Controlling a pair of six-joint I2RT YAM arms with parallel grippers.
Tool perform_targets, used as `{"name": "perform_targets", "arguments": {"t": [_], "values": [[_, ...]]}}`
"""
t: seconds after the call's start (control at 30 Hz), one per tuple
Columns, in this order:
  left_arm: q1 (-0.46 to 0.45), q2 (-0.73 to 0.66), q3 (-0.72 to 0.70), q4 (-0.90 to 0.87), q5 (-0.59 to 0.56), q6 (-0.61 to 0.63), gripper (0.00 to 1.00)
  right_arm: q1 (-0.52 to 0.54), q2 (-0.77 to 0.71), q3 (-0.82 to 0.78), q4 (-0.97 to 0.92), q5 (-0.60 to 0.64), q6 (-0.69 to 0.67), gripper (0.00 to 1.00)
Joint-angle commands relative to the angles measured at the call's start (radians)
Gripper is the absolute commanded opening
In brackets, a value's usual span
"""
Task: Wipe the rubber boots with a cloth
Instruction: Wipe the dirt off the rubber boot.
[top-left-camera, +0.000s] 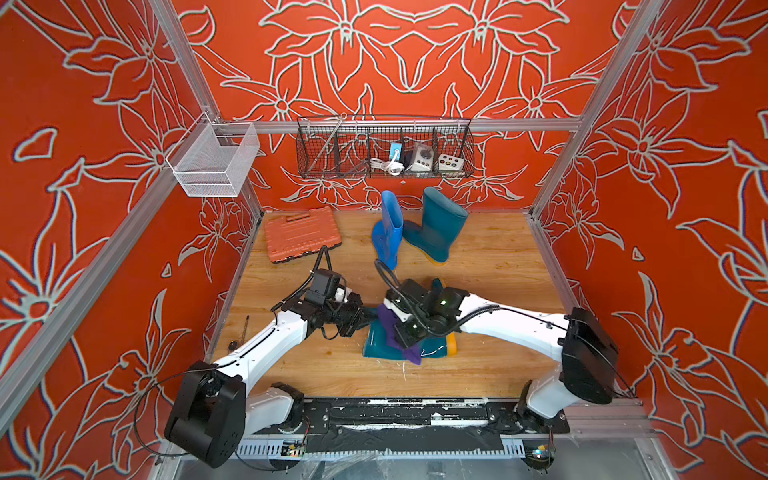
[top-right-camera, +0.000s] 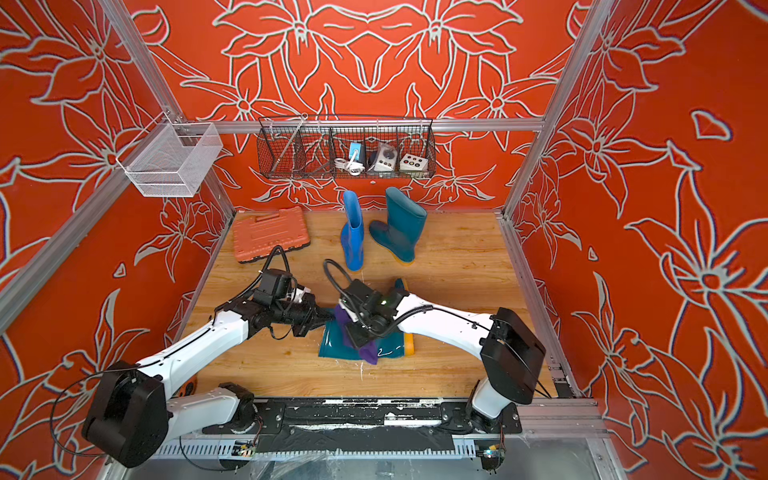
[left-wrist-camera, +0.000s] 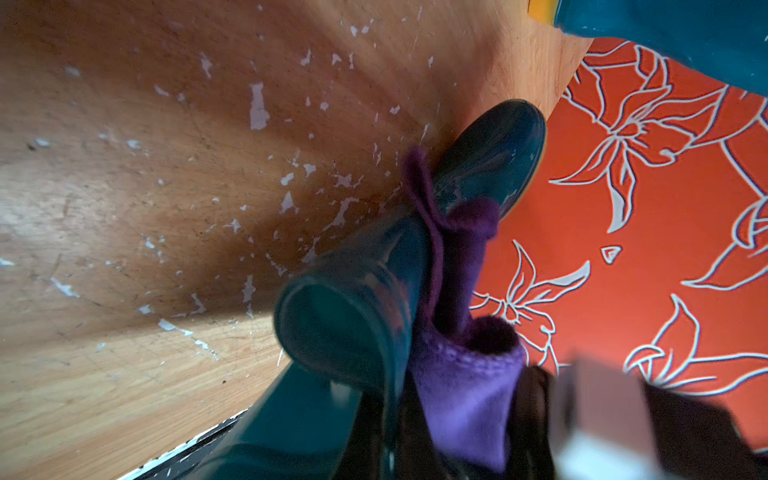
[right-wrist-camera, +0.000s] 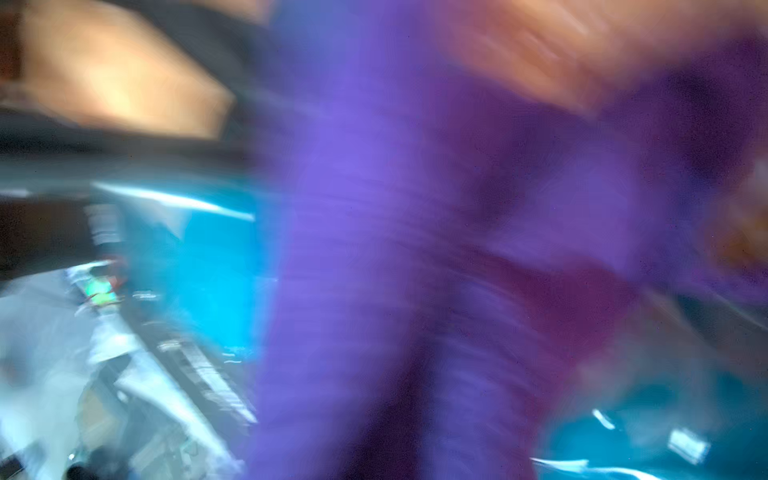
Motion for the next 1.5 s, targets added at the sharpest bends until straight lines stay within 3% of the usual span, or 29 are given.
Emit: {"name": "perform_targets", "arguments": {"t": [0.0, 0.1, 0.2, 0.3, 0.43, 0.6, 0.73, 0.83, 0.97, 1.1, 1.17, 1.3, 1.47], "values": [[0.019, 0.030, 0.021, 0.003, 0.074, 0.030, 0.00, -0.141, -0.160, -0.204, 0.058, -0.056, 0.074, 0.00], [0.021, 0.048, 0.029, -0.011, 0.095, 0.034, 0.00, -0.155, -0.268, -0.262, 0.071, -0.035, 0.076, 0.00], [0.021, 0.051, 0.020, 0.044, 0.105, -0.004, 0.00, -0.081, -0.277, -0.195, 0.036, 0.015, 0.053, 0.00], [0.021, 0.059, 0.036, 0.069, 0.106, -0.023, 0.00, 0.053, -0.215, -0.074, 0.035, 0.083, 0.007, 0.00], [0.021, 0.081, 0.081, 0.045, 0.119, -0.003, 0.00, 0.133, -0.088, 0.014, 0.098, 0.043, -0.025, 0.00], [0.021, 0.117, 0.206, -0.148, 0.120, 0.105, 0.00, 0.092, -0.079, -0.045, 0.024, 0.129, -0.019, 0.00], [0.021, 0.125, 0.245, -0.222, 0.118, 0.133, 0.00, -0.056, -0.284, -0.246, 0.073, 0.056, 0.047, 0.00], [0.021, 0.130, 0.231, -0.223, 0.129, 0.128, 0.00, -0.052, -0.421, -0.301, 0.086, 0.080, 0.055, 0.00], [0.021, 0.114, 0.192, -0.207, 0.128, 0.105, 0.00, 0.116, -0.390, -0.234, 0.097, 0.184, 0.035, 0.00], [0.021, 0.098, 0.174, -0.209, 0.131, 0.095, 0.00, 0.314, -0.196, -0.104, 0.175, 0.256, -0.039, 0.00], [0.021, 0.092, 0.166, -0.205, 0.139, 0.087, 0.00, 0.351, -0.098, -0.041, 0.203, 0.259, -0.076, 0.00], [0.027, 0.063, 0.096, -0.071, 0.201, -0.002, 0.00, 0.316, -0.010, -0.053, 0.251, 0.263, -0.023, 0.00], [0.046, 0.047, 0.100, -0.099, 0.227, 0.021, 0.00, 0.178, -0.198, -0.325, 0.287, 0.216, 0.140, 0.00]]}}
